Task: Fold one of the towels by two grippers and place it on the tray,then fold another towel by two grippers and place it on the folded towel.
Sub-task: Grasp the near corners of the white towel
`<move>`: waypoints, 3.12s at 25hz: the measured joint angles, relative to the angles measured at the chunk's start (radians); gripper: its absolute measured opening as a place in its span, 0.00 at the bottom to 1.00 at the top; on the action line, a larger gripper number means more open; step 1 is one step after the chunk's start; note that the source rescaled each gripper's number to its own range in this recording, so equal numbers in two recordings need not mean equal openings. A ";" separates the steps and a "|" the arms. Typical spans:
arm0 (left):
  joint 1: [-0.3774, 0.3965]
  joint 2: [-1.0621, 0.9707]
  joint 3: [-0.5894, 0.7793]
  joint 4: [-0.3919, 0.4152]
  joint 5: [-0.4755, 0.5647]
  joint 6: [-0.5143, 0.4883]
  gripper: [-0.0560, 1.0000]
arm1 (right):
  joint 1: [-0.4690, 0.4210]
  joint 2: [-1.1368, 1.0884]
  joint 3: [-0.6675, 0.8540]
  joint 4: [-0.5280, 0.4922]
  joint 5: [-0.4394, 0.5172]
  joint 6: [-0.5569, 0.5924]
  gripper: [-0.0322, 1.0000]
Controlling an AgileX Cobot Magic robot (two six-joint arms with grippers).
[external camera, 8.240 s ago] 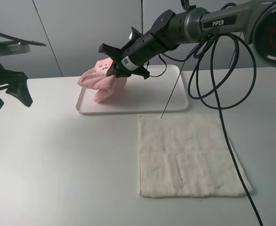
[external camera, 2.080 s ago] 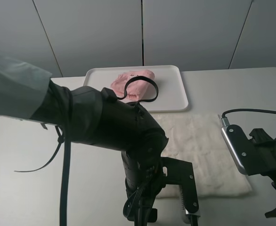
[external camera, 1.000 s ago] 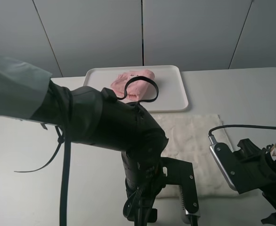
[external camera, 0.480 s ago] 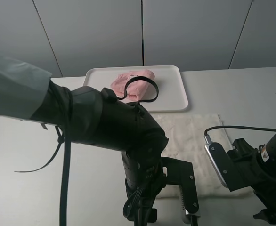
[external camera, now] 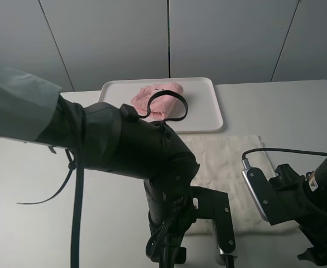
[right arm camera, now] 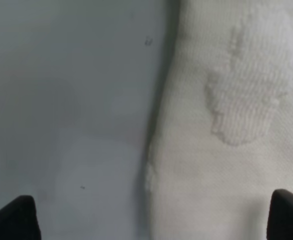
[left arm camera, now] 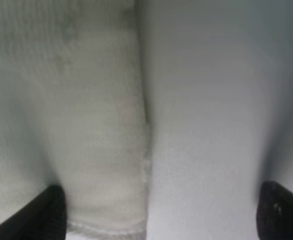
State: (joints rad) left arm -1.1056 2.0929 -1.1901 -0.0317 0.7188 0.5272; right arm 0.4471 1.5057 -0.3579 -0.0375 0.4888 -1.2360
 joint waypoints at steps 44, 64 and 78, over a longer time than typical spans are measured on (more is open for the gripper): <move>-0.002 0.000 0.000 0.007 0.000 0.000 0.99 | 0.000 0.082 0.000 0.004 -0.055 0.003 0.82; -0.002 0.002 -0.002 0.019 0.004 0.000 0.99 | 0.000 0.134 -0.012 -0.109 -0.118 0.017 0.05; -0.002 0.015 -0.028 0.083 0.009 -0.063 0.99 | 0.000 0.134 -0.012 -0.103 -0.118 0.017 0.05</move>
State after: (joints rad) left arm -1.1072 2.1081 -1.2180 0.0514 0.7275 0.4646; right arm 0.4471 1.6398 -0.3698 -0.1401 0.3705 -1.2187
